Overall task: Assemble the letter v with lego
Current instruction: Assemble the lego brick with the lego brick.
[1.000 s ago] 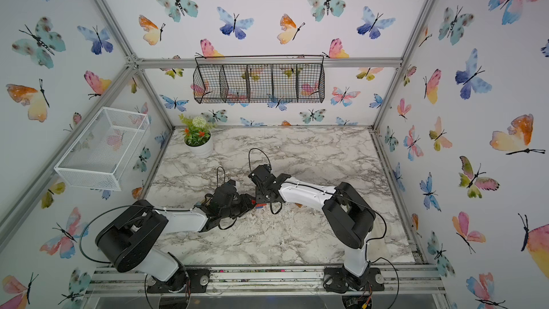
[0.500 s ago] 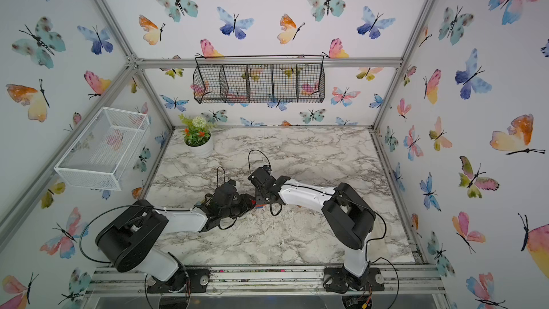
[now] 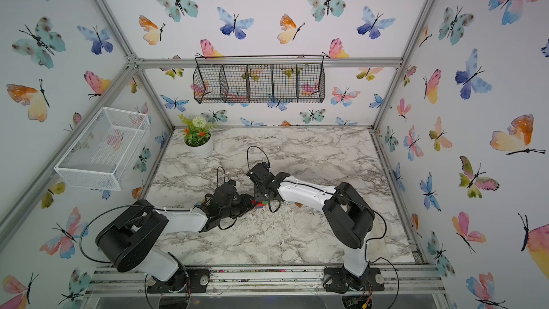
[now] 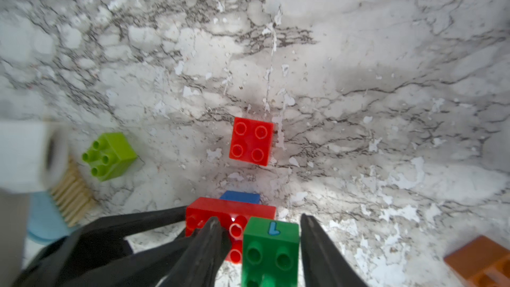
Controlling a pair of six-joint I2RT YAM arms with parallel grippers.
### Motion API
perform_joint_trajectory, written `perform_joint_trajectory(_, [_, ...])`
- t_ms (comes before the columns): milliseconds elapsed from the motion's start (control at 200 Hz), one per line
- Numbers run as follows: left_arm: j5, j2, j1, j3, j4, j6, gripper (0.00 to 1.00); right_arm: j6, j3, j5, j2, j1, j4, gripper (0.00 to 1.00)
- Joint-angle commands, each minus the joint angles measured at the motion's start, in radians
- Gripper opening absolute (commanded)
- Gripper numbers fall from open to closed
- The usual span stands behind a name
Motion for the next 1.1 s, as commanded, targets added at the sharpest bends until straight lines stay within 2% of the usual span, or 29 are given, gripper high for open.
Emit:
perform_joint_trajectory(0, [-0.018,0.061,-0.011,-0.061,-0.320,0.029,0.45,-0.015,0.024,-0.010,-0.014,-0.004,-0.023,0.59])
perform_joint_trajectory(150, [-0.016,0.057,-0.011,-0.061,-0.323,0.029,0.45,-0.025,0.026,-0.051,-0.042,-0.022,-0.025,0.68])
perform_joint_trajectory(235, [-0.016,0.051,-0.011,-0.061,-0.322,0.028,0.45,-0.027,-0.056,-0.133,-0.115,-0.065,0.054,0.72])
perform_joint_trajectory(325, [-0.016,0.045,-0.012,-0.062,-0.322,0.029,0.45,-0.015,-0.239,-0.301,-0.237,-0.134,0.293,0.74])
perform_joint_trajectory(400, [-0.016,0.039,-0.012,-0.063,-0.320,0.030,0.45,0.049,-0.408,-0.437,-0.324,-0.188,0.521,0.76])
perform_joint_trajectory(541, [-0.008,0.034,-0.010,-0.066,-0.305,0.031,0.45,0.171,-0.616,-0.614,-0.385,-0.234,0.819,0.79])
perform_joint_trajectory(731, [-0.003,0.022,-0.010,-0.076,-0.284,0.029,0.45,0.380,-0.835,-0.677,-0.347,-0.237,1.231,0.79])
perform_joint_trajectory(1091, [-0.008,0.029,-0.010,-0.068,-0.282,0.028,0.45,0.490,-0.890,-0.685,-0.170,-0.237,1.477,0.74])
